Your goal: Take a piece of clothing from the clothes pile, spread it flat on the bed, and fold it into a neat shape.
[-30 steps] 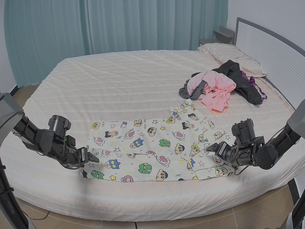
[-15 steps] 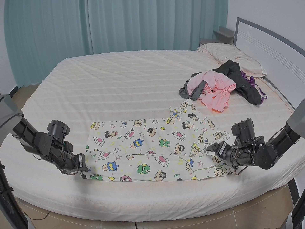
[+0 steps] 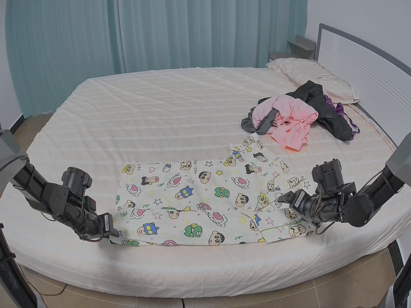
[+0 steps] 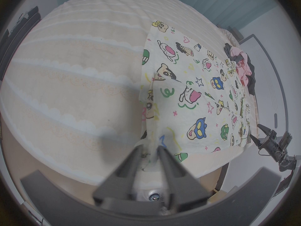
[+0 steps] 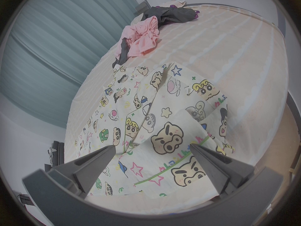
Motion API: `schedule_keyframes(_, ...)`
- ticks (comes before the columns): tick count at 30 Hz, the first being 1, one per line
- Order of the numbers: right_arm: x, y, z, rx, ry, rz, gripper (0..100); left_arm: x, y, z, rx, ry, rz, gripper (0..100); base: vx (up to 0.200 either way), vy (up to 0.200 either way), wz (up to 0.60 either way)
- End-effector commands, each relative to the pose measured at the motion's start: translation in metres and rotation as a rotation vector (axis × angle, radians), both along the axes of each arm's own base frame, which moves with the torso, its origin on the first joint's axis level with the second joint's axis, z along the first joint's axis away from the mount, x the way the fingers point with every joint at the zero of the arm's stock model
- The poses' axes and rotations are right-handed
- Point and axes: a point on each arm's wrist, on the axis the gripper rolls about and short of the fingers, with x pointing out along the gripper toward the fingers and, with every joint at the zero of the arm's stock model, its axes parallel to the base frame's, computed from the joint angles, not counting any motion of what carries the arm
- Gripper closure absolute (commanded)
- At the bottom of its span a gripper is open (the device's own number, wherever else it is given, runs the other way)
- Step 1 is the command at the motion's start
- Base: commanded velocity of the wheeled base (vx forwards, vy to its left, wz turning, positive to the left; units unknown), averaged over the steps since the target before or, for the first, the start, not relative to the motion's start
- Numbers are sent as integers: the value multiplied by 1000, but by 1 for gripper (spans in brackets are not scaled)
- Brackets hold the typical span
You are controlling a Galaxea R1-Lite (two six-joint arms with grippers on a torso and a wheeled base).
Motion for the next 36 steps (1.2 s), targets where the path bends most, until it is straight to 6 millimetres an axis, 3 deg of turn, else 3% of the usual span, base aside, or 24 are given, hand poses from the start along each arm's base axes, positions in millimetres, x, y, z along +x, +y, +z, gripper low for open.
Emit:
schedule_keyframes(1, 0, -3, 7, 8, -22, -8, 0, -3, 1, 5, -3, -17, 3, 0, 0, 0, 0)
schedule_keyframes(7, 3, -24, 24, -11, -79, 0, 0, 2, 6, 29, -13, -131, 17, 0, 0, 0, 0)
schedule_keyframes(12, 7, -41, 16, -51, -57, 75, 0, 20, 8, 39, -17, -220, 22, 0, 0, 0, 0)
schedule_keyframes(20, 10, -57, -1, -45, -7, 187, 0, 47, 2, 17, -67, -189, -27, 0, 0, 0, 0)
schedule_keyframes(29, 14, -71, -9, -46, -11, 290, 0, 56, -1, 0, -77, -156, -44, 0, 0, 0, 0)
schedule_keyframes(30, 14, -71, -9, -46, -10, 291, 0, 56, -1, 1, -77, -157, -44, 100, 0, 0, 0)
schedule_keyframes(36, 23, -72, -18, -58, -17, 359, 0, 56, -2, 0, -97, -153, -52, 100, 0, 0, 0)
